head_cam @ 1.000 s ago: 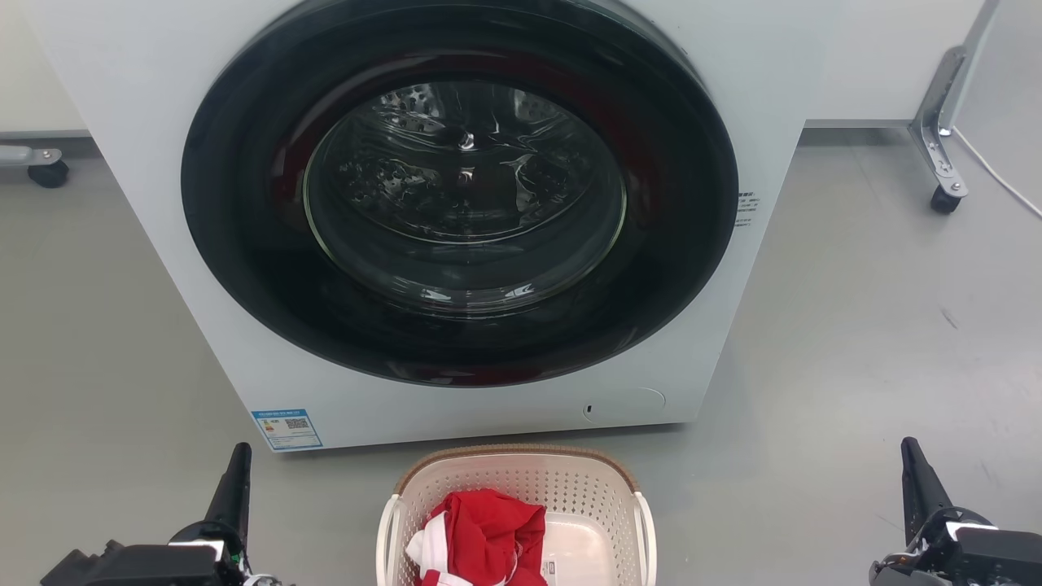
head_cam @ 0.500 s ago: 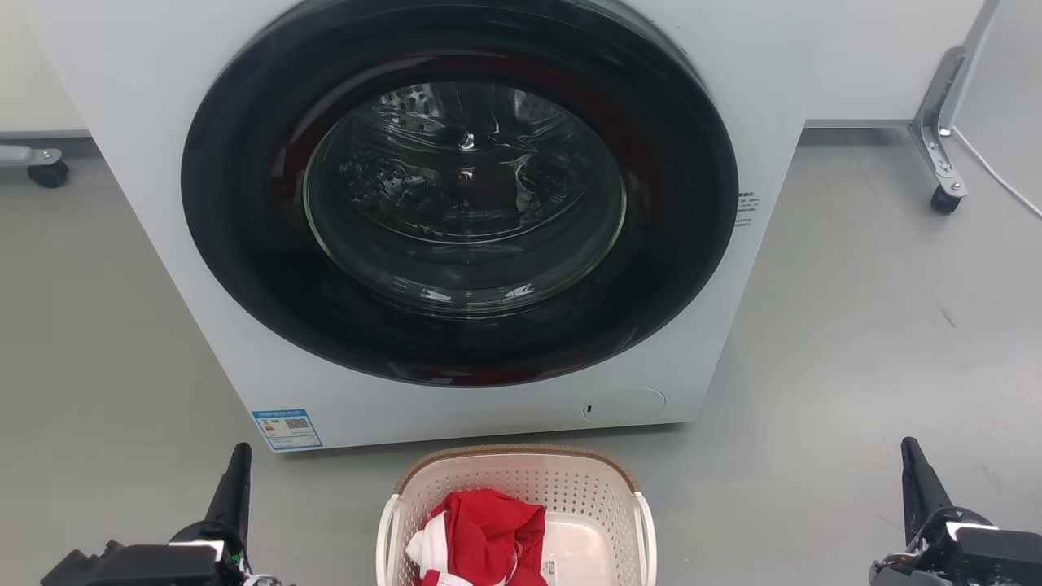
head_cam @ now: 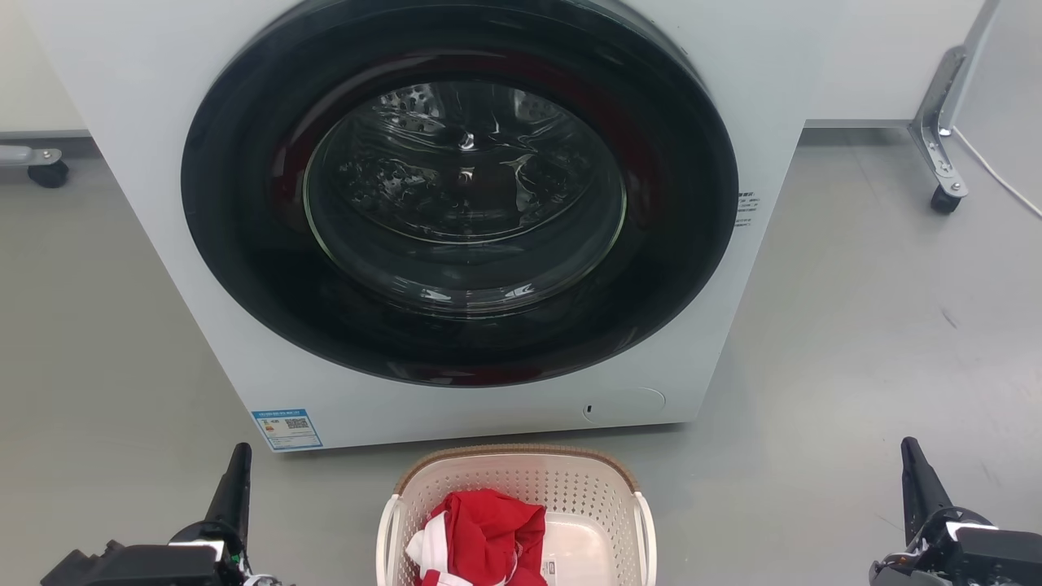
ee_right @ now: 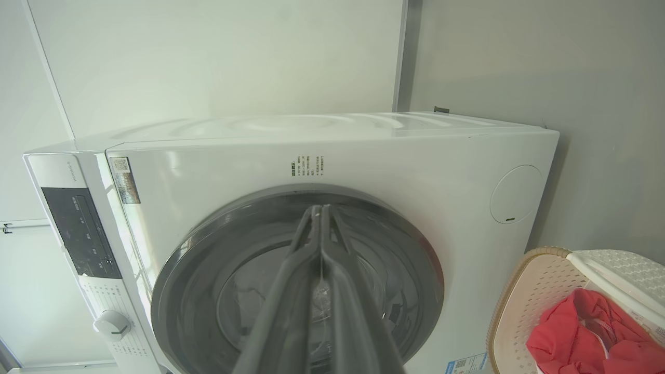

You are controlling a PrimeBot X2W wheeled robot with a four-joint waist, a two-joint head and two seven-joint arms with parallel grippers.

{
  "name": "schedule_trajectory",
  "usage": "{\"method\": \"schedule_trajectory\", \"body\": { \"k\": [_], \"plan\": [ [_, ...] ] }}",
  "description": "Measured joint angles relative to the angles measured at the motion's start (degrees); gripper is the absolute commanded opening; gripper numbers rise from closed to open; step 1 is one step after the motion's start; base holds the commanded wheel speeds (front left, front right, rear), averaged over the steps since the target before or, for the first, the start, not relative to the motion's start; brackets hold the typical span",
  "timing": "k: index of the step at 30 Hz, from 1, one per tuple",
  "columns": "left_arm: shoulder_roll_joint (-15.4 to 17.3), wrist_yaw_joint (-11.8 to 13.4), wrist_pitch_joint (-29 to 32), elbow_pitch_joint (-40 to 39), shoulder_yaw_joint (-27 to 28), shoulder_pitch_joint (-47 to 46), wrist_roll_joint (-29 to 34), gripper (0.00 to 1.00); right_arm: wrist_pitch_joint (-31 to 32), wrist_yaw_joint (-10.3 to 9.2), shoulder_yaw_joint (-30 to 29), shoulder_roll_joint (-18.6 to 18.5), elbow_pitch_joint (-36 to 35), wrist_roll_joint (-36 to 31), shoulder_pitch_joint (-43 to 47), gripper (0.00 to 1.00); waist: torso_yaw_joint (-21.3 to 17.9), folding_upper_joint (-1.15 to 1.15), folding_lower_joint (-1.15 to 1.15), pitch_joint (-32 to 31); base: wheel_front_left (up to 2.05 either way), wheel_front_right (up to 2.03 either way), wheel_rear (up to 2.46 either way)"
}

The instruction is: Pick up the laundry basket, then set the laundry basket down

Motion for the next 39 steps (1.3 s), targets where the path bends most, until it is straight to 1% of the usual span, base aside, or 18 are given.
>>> {"method": "schedule_trajectory", "body": {
  "k": [39],
  "plan": [
    [0.0,0.0,0.0,0.0,0.0,0.0,0.0,0.00,0.0,0.00,0.0,0.0,0.0,0.0,0.0,0.00,0.0,0.00,0.00,0.0,0.00,0.00,0.00]
  ]
}}
